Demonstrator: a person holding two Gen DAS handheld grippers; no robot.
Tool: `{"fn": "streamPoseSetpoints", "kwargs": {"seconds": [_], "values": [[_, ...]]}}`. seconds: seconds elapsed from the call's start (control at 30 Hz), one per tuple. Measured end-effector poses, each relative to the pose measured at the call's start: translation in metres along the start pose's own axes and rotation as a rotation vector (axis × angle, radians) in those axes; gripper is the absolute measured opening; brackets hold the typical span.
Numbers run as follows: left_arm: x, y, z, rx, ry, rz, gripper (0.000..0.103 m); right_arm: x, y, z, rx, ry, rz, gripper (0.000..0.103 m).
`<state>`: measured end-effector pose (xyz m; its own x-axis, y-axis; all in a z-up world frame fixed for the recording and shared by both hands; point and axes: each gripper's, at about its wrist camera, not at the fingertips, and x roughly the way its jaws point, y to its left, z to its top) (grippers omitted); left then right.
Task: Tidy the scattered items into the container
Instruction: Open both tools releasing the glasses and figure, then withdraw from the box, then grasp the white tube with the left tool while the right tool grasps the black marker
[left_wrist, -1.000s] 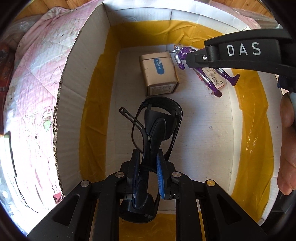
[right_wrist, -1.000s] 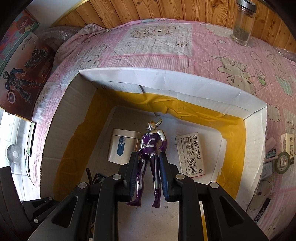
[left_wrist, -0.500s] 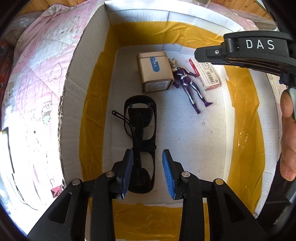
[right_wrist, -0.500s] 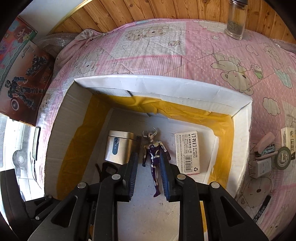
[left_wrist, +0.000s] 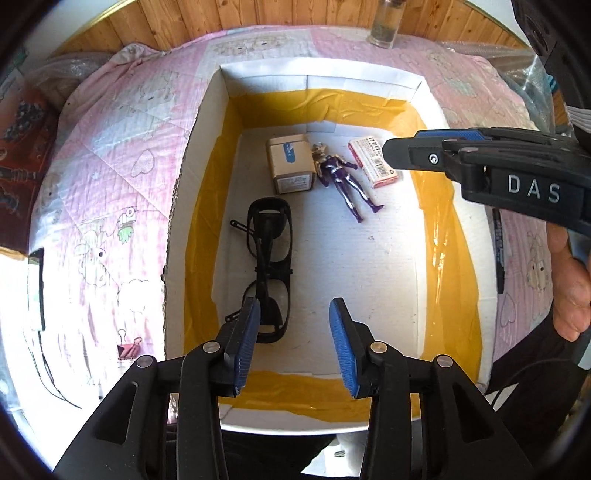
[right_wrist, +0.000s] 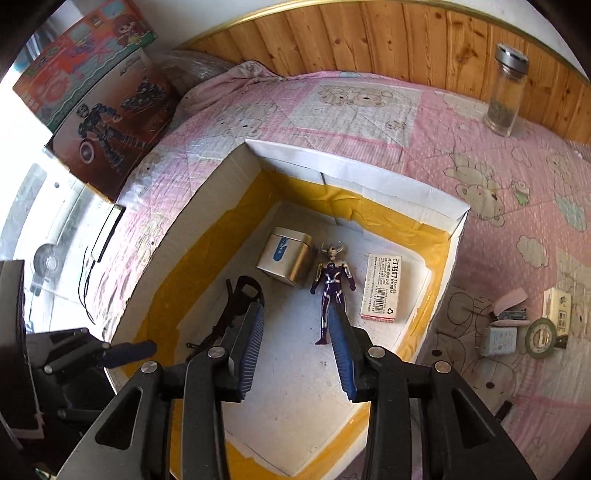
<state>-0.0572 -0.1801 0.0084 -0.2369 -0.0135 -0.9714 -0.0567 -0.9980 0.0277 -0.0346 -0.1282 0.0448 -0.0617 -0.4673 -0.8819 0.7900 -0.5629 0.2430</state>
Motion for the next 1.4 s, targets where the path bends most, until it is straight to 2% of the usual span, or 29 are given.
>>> {"fn": "streamPoseSetpoints", "kwargs": {"seconds": [0.2,0.3,0.43,0.57,0.73,0.8,1.0,1.13,1.3,1.4], "values": [[-0.018,-0.015,-0.019,0.003,-0.041,-0.008,0.041,-0.029,0.008,-0.021,-0.093,-0.072,-0.015,0.039],[-0.031,-0.023,-0.026,-0.010,-0.102,-0.027,0.043,-0.049,0.009,-0.035,-0.116,-0.144,0.009,0.040],[-0.044,-0.029,-0.038,-0.071,-0.178,-0.064,0.043,-0.064,0.001,-0.055,-0.091,-0.200,0.087,0.040],[-0.057,-0.047,-0.052,-0.066,-0.240,-0.061,0.043,-0.076,-0.009,-0.081,-0.071,-0.253,0.140,0.040],[-0.062,-0.076,-0.064,-0.052,-0.278,-0.108,0.043,-0.091,-0.023,-0.119,-0.080,-0.326,0.123,0.040],[-0.060,-0.087,-0.064,-0.053,-0.279,-0.150,0.043,-0.097,-0.034,-0.133,-0.061,-0.347,0.117,0.040],[-0.044,-0.126,-0.055,-0.041,-0.246,-0.212,0.043,-0.099,-0.085,-0.167,0.083,-0.365,0.072,0.040],[-0.034,-0.150,-0.037,-0.026,-0.221,-0.244,0.043,-0.084,-0.129,-0.185,0.218,-0.328,0.013,0.040],[-0.018,-0.179,-0.007,0.008,-0.207,-0.234,0.043,-0.061,-0.171,-0.199,0.350,-0.257,-0.029,0.040],[0.005,-0.187,0.012,-0.027,-0.161,-0.218,0.044,-0.048,-0.188,-0.205,0.404,-0.222,-0.020,0.040]]}}
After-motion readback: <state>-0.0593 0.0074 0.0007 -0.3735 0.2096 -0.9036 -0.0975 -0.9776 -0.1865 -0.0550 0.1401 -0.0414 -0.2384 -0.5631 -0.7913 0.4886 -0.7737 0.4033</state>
